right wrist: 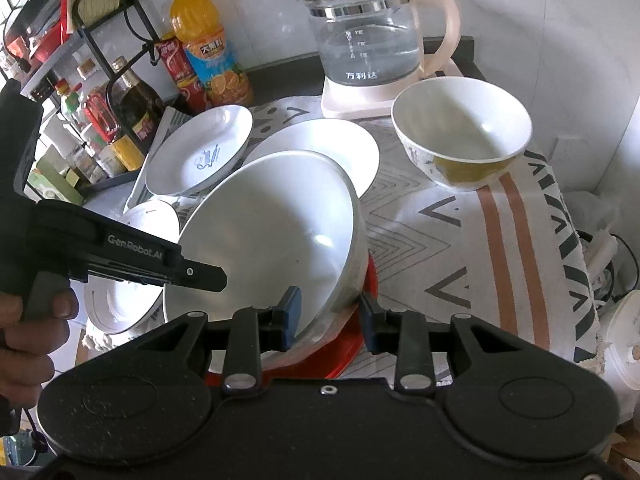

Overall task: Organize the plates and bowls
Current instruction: 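Lift the large white bowl with both grippers and lower it into the red bowl, then open both grippers to release the white bowl inside the red bowl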

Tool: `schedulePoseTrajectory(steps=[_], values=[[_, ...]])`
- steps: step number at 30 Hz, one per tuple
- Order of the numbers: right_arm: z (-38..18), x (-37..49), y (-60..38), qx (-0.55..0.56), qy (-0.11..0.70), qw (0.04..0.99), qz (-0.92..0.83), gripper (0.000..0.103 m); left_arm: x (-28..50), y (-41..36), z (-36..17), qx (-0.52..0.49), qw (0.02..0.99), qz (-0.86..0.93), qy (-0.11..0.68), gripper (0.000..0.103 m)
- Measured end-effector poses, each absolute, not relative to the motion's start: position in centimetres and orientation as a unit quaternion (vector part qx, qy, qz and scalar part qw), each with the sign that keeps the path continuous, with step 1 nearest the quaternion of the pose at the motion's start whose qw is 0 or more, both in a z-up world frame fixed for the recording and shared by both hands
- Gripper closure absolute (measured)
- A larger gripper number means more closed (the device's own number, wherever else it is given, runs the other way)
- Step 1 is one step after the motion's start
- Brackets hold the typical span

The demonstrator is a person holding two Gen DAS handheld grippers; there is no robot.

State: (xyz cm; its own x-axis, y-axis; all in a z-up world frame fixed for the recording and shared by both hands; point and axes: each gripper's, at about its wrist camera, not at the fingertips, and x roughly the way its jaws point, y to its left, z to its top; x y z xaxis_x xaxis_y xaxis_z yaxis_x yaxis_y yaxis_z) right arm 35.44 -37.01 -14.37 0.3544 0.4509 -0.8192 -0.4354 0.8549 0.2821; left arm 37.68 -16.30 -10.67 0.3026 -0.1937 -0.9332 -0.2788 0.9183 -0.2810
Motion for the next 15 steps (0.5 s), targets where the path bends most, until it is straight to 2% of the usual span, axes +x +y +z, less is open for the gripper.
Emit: schedulePoseTrajectory(steps=[3, 9, 11, 15], values=[[-14.7, 35.4, -36.8, 0.008, 0.506, 0.820, 0.267, 0.069, 37.8, -16.1, -10.9, -0.201, 0.780, 0.032, 0.592, 0.079], [-15.0, 35.3, -36.8, 0.009, 0.510, 0.815, 0.274, 0.060, 38.0, -15.9, -10.8, -0.200, 0.780, 0.042, 0.591, 0.078], [-14.9, 35.5, -36.9, 0.013, 0.507, 0.817, 0.276, 0.059, 38.1, -15.9, -10.4, -0.197, 0.786, 0.043, 0.585, 0.073], [-14.0, 35.8, -37.3, 0.019, 0.490, 0.826, 0.278, 0.048, 38.4, -15.9, -9.4, -0.194, 0.792, 0.045, 0.577, 0.067]])
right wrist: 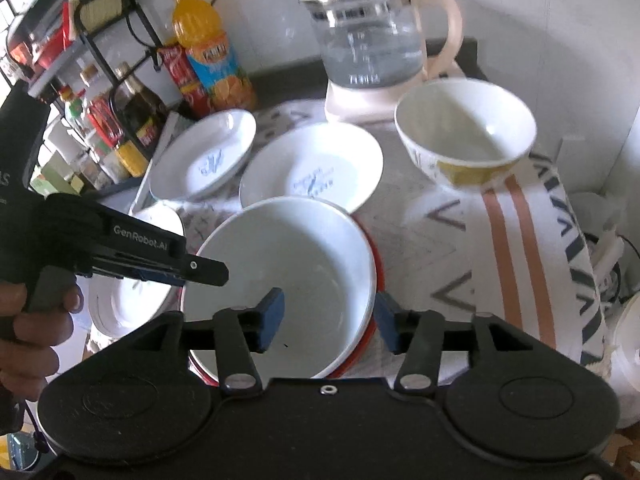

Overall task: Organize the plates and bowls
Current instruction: 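Open both grippers to release the white bowl inside the red bowl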

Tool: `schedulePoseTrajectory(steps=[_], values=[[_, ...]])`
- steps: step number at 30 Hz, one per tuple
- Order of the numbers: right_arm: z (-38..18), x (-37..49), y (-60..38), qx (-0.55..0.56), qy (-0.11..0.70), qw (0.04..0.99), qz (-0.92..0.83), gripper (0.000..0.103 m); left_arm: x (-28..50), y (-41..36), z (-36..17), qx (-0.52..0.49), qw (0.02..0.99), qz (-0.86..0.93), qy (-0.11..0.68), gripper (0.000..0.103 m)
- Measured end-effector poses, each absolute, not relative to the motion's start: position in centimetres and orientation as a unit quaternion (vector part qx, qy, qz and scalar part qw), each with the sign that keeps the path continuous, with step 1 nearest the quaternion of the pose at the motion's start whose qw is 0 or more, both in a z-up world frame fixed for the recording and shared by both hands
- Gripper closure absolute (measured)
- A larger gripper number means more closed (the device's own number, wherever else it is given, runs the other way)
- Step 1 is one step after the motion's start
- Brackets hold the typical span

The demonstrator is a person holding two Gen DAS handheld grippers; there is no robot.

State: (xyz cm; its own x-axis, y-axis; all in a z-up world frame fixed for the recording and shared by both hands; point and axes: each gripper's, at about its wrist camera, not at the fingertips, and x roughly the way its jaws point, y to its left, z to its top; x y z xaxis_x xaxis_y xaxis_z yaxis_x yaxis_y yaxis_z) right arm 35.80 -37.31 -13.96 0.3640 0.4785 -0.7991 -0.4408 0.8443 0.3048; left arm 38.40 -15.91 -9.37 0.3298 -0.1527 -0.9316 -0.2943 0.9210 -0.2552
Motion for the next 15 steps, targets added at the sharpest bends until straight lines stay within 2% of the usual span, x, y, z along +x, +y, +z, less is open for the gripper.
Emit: schedulePoseTrajectory(steps=[7, 13, 15], values=[[-12.6, 36.7, -38.3, 0.033, 0.462, 0.846, 0.264, 0.025, 38.9, -16.2, -7.2, -0.183, 0.815, 0.044, 0.548, 0.047], [-12.4, 37.7, -40.0, 0.052, 0.446, 0.868, 0.213, 0.003, 39.8, -16.8, -6.0, -0.147, 0.838, 0.075, 0.520, 0.036], [-12.6, 37.9, -40.6, 0.061, 0.439, 0.876, 0.192, 0.000, 40.2, -17.2, -5.8, -0.141, 0.845, 0.066, 0.512, 0.032]])
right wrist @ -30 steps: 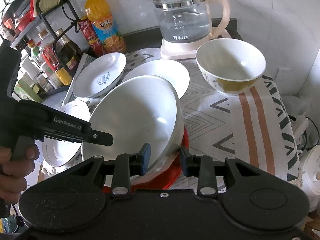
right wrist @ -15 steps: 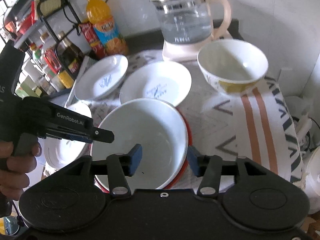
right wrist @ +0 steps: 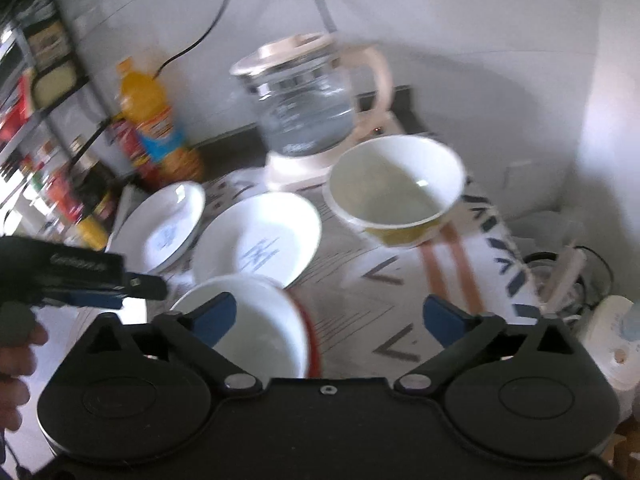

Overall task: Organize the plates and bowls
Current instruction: 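Open both grippers to release the white bowl inside the red bowl, then move both grippers to the small floral white bowl by the kettle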

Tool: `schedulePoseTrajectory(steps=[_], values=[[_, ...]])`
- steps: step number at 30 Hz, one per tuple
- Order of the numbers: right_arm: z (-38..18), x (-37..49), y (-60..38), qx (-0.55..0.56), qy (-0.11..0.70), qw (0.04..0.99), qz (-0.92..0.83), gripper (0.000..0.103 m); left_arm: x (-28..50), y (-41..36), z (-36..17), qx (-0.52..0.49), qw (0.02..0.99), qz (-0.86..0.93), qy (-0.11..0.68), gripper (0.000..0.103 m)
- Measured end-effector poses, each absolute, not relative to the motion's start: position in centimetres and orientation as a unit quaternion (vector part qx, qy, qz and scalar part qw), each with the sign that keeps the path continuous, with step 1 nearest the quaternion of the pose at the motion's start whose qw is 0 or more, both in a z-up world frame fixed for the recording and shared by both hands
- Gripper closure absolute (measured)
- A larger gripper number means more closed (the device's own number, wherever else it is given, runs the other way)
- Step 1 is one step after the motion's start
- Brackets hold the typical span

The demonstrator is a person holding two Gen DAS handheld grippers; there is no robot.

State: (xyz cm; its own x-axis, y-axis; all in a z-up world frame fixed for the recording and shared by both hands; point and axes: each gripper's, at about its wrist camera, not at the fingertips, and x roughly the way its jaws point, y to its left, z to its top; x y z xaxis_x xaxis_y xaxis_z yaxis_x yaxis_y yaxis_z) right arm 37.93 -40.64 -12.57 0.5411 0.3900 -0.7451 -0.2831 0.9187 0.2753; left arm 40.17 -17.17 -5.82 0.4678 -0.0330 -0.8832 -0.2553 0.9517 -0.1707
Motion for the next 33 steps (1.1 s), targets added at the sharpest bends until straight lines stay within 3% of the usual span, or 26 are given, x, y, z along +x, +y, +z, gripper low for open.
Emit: schedulePoseTrajectory(steps=[23, 33], values=[[-15.7, 42.8, -44.1, 0.129, 0.427, 0.894, 0.041, 0.000, 49.4, -21.6, -6.2, -0.126, 0.869, -0.037, 0.478, 0.029], [-17.2, 45.8, -44.6, 0.150, 0.440, 0.885, 0.029, 0.000, 54.9, -23.7, -8.9, -0.084, 0.843, -0.070, 0.527, 0.029]])
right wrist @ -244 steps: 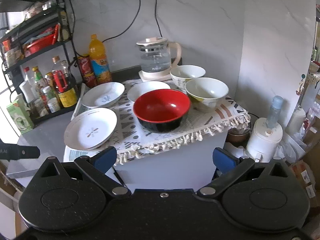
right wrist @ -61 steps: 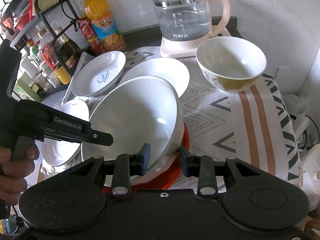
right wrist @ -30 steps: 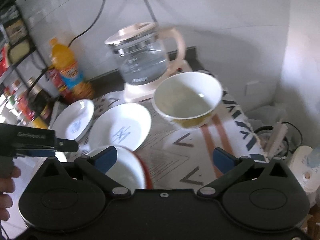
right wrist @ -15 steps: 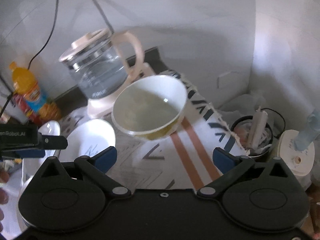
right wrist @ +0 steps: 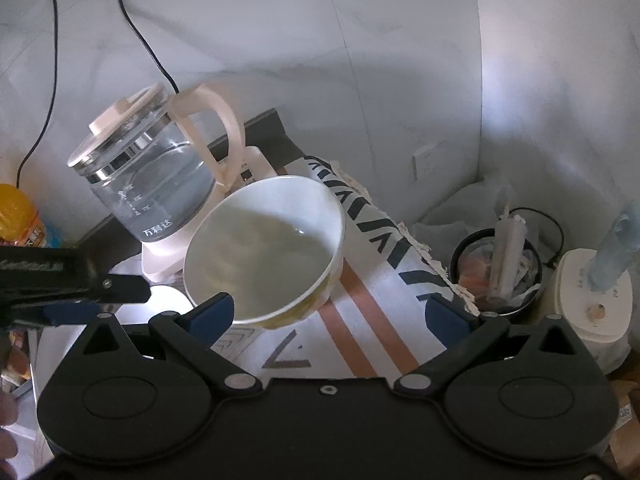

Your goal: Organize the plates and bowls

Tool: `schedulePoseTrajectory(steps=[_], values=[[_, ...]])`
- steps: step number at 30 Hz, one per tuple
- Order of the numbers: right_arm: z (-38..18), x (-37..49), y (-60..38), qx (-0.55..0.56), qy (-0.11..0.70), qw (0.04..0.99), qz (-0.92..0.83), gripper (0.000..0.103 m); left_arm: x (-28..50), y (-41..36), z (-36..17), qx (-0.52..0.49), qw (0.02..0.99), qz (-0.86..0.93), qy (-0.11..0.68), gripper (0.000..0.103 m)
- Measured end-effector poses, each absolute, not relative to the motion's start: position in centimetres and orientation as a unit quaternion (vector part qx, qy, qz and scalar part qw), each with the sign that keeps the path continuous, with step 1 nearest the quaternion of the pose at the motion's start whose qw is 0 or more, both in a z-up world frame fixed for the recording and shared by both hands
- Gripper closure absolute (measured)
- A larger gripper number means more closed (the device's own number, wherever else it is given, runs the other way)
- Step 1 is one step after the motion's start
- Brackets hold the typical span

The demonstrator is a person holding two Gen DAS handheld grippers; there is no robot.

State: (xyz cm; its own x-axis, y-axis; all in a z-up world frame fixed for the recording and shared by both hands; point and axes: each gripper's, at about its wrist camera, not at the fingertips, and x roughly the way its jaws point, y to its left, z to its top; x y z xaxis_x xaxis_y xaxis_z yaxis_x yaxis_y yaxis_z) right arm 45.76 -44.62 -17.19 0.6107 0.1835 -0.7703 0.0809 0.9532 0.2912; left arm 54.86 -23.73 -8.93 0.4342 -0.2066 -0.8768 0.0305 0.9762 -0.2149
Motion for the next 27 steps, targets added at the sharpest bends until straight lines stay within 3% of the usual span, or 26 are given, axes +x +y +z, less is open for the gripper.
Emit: schedulePoseTrajectory(steps=[5, 18, 21, 24, 26, 27], values=[[-18.6, 47.6, -44.7, 0.148, 0.452, 0.879, 0.021, 0.005, 56.9, -24.4, -10.6, -0.073, 0.840, -0.069, 0.533, 0.029], [-22.4, 51.0, -44.4, 0.193, 0.489, 0.850, 0.036, 0.034, 60.4, -25.5, -14.0, -0.086, 0.827, -0.069, 0.551, 0.036], [-23.0, 51.5, -44.3, 0.204, 0.496, 0.843, 0.036, 0.042, 60.7, -25.9, -14.5, -0.087, 0.825, -0.074, 0.553, 0.042], [-24.0, 52.0, -44.3, 0.217, 0.508, 0.833, 0.031, 0.050, 61.4, -26.4, -15.6, -0.085, 0.819, -0.082, 0.562, 0.061], [-24.7, 52.4, -44.7, 0.229, 0.517, 0.824, 0.032, 0.055, 61.9, -26.5, -16.3, -0.087, 0.812, -0.079, 0.571, 0.080], [-25.0, 52.6, -44.9, 0.236, 0.520, 0.820, 0.033, 0.060, 62.0, -26.4, -16.5, -0.093, 0.811, -0.079, 0.573, 0.082]])
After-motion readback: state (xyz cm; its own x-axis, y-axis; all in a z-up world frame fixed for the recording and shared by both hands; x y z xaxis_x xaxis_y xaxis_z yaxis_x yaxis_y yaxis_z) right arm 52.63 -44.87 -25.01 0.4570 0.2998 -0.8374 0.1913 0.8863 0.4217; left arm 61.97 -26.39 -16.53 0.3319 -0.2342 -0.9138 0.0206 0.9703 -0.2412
